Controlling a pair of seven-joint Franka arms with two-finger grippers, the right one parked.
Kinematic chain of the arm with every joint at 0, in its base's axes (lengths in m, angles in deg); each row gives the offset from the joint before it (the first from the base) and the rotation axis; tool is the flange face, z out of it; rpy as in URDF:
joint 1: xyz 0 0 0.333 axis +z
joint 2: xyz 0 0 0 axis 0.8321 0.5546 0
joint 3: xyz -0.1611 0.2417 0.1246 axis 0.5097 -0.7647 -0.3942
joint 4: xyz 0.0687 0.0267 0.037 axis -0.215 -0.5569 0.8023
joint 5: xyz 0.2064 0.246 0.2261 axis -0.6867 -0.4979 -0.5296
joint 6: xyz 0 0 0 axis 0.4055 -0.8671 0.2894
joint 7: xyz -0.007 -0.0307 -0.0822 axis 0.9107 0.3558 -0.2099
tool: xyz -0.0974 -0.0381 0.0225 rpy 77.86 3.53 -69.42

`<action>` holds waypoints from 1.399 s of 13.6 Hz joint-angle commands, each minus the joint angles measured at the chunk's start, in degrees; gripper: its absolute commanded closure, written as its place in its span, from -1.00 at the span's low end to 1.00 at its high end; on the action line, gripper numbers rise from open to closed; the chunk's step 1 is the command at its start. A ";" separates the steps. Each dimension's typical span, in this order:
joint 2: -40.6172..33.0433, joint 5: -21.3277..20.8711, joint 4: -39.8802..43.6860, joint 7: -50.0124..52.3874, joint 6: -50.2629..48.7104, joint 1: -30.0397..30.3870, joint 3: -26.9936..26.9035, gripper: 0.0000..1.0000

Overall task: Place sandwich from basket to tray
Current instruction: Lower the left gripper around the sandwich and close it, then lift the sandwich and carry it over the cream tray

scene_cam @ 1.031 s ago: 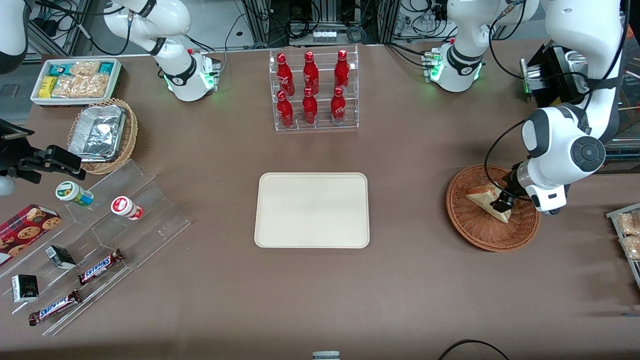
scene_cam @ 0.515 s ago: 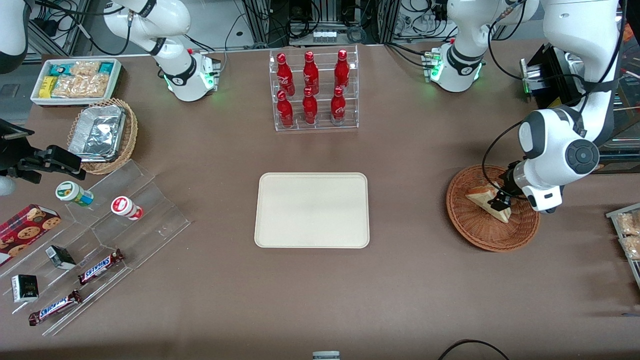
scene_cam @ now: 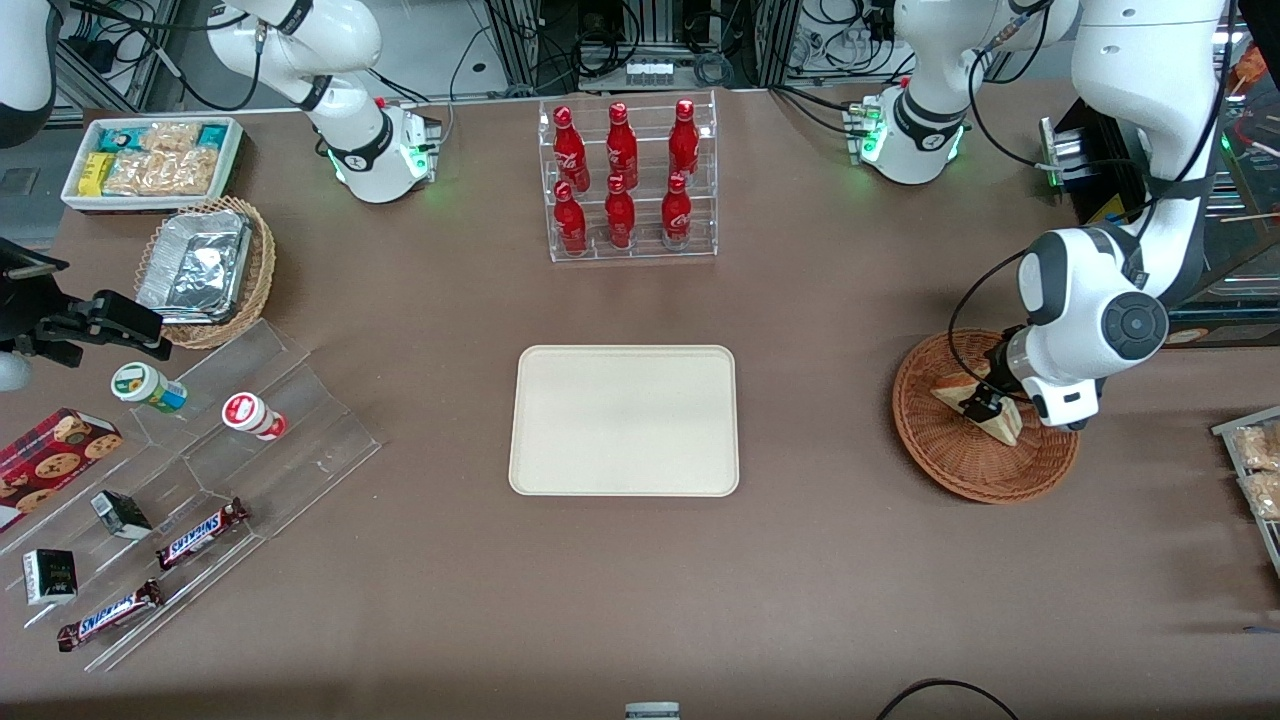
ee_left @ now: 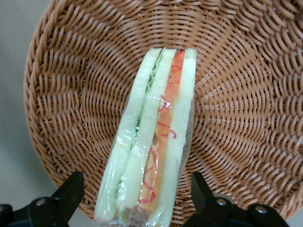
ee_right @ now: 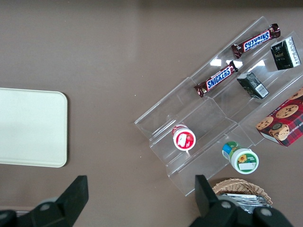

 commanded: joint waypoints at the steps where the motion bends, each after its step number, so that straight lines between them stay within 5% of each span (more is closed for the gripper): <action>1: -0.13 -0.43 -0.26 0.87 0.69 -0.10 -0.22 -0.99; 3: 0.05 -0.60 -0.18 0.87 0.69 -0.18 -0.31 -0.80; 6: -0.13 -0.69 0.00 0.87 0.34 -0.27 -0.31 0.27; 8: -0.39 -0.69 0.17 0.61 -0.01 -0.18 -0.31 0.55; 13: -1.62 -2.98 2.62 0.17 -5.09 -0.18 -0.39 0.57; 19: -1.97 -6.49 15.80 -1.67 -24.24 -2.03 -0.13 0.56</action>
